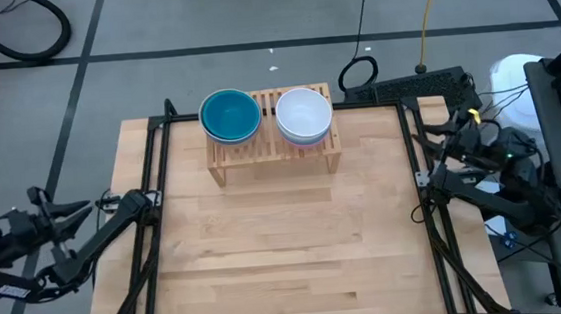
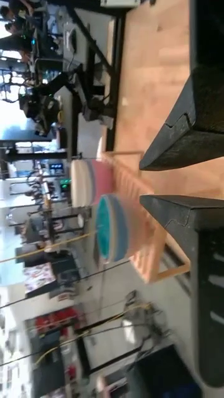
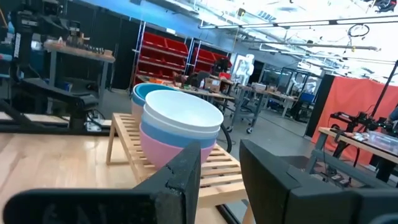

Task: Place and stack bowls onto a shelf
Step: Return to Home Position

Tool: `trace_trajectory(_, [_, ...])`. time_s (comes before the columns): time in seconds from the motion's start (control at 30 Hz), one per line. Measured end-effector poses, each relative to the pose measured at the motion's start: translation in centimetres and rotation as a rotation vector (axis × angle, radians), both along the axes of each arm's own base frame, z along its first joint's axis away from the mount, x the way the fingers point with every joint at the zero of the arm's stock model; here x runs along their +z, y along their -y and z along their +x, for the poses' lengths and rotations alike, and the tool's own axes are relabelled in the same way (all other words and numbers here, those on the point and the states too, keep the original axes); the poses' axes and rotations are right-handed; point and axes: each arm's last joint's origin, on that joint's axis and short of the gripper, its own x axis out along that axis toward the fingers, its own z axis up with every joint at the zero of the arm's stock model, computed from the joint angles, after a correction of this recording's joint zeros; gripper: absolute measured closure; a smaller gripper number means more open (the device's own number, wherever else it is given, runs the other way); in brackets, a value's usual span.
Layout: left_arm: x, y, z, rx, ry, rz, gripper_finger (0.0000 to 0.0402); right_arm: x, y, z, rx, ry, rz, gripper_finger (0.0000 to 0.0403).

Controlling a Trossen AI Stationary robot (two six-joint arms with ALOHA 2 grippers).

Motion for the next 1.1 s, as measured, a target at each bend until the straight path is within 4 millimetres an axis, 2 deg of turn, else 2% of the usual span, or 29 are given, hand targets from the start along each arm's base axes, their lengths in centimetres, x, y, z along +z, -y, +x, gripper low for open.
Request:
trace_trajectory(0.27, [0.2, -3.0, 2.7, -0.001, -0.004, 0.035, 0.0321, -1.0, 0.8, 1.4, -0.001, 0.067, -0.033, 0.0298])
trace_trajectory(0.43, [-0.2, -5.4, 4.9, -0.002, -0.012, 0.05, 0.0321, -2.3, 1.5, 2.6, -0.005, 0.084, -0.066, 0.0298])
trace_trajectory(0.77, [-2.3, -10.6, 9.6, -0.001, 0.002, 0.072, 0.0321, -4.5, 2.3, 4.1, -0.002, 0.124, -0.057, 0.0298])
trace_trajectory(1.1, [-5.2, -14.2, 12.9, 0.0, 0.062, 0.062, 0.0321, -6.7, 2.9, 5.2, -0.001, 0.143, -0.063, 0.0298])
